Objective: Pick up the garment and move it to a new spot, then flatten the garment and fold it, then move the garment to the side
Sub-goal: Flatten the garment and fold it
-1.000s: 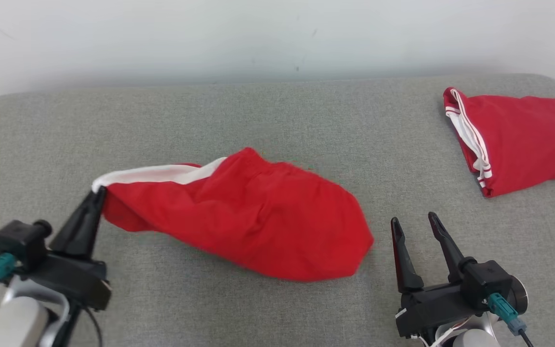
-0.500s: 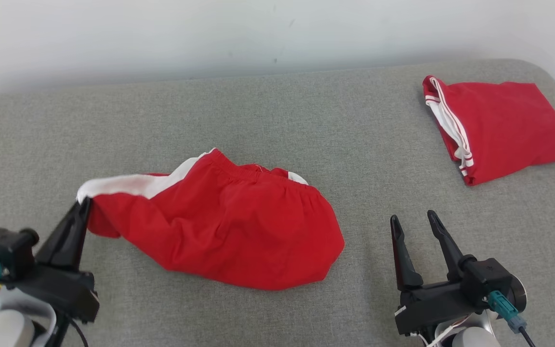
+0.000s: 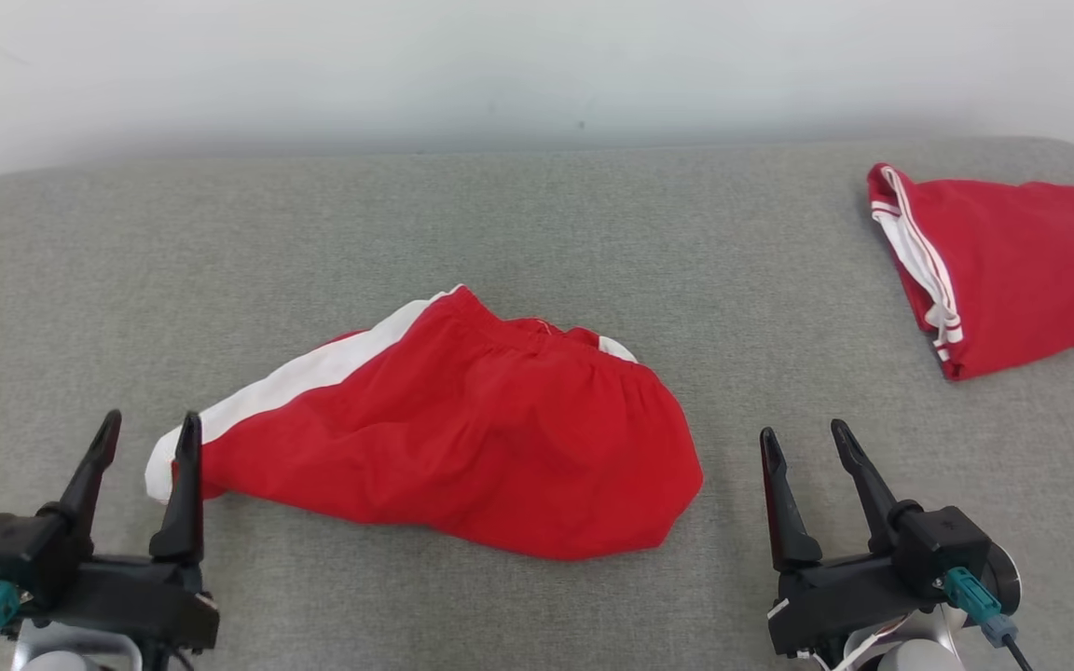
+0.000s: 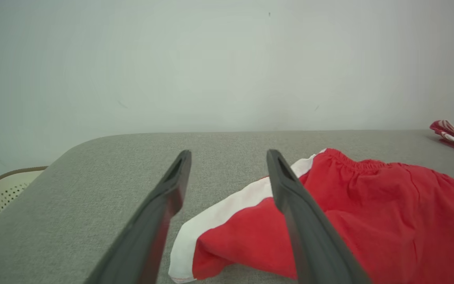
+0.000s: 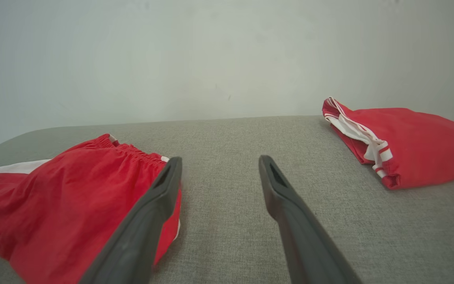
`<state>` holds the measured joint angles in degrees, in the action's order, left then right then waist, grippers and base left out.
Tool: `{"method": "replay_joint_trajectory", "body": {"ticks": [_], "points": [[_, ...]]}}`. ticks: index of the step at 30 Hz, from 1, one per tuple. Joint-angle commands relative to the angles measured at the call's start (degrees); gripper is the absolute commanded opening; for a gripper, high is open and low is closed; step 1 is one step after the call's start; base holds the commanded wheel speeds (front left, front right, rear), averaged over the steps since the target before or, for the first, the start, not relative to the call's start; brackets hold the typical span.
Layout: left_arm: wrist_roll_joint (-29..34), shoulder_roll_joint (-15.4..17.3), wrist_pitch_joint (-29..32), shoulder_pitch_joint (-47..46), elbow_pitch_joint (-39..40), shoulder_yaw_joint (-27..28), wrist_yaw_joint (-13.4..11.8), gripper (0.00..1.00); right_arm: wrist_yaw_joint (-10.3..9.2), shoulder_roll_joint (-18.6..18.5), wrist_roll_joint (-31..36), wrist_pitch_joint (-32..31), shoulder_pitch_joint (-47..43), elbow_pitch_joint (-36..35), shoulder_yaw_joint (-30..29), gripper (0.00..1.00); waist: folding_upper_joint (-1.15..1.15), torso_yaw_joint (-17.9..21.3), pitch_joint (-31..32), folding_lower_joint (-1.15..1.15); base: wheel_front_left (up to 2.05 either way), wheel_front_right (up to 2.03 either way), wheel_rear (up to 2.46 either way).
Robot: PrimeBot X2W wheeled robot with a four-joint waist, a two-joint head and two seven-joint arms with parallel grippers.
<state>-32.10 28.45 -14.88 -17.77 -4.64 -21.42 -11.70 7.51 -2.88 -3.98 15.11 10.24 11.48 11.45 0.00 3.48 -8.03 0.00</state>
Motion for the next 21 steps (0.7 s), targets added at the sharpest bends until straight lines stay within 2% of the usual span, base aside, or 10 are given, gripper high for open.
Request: {"method": "replay_joint_trajectory", "body": {"ticks": [1,10,14,21], "points": [[1.5,-0.9,-0.3,1.2,1.4,1.5,-0.4,1.00,-0.04,0.0,0.4,0.1,-0.1,0.1,0.1,1.00,0.00,-0.9,0.3,0.00,0.00,0.00,0.00],[12.0,-10.6,-0.4,10.3,10.1,10.8,-1.2,1.00,-0.04,0.0,0.1,-0.2,-0.3,1.9,-0.8,1.00,0.00,-3.1,1.6,0.00,0.00,0.00,0.00],[14.2,-13.5,-0.4,12.7,10.6,12.9,0.0,1.00,-0.04,0.0,-0.7,-0.6,-0.3,3.1,-0.8,1.00,0.00,-3.9,2.0,0.00,0.00,0.00,0.00],[16.6,-16.7,-0.4,13.9,10.0,15.5,2.9,1.00,-0.04,-0.1,-1.0,-1.5,1.9,6.0,0.4,1.00,0.00,-4.9,1.9,0.00,0.00,0.00,0.00]]}}
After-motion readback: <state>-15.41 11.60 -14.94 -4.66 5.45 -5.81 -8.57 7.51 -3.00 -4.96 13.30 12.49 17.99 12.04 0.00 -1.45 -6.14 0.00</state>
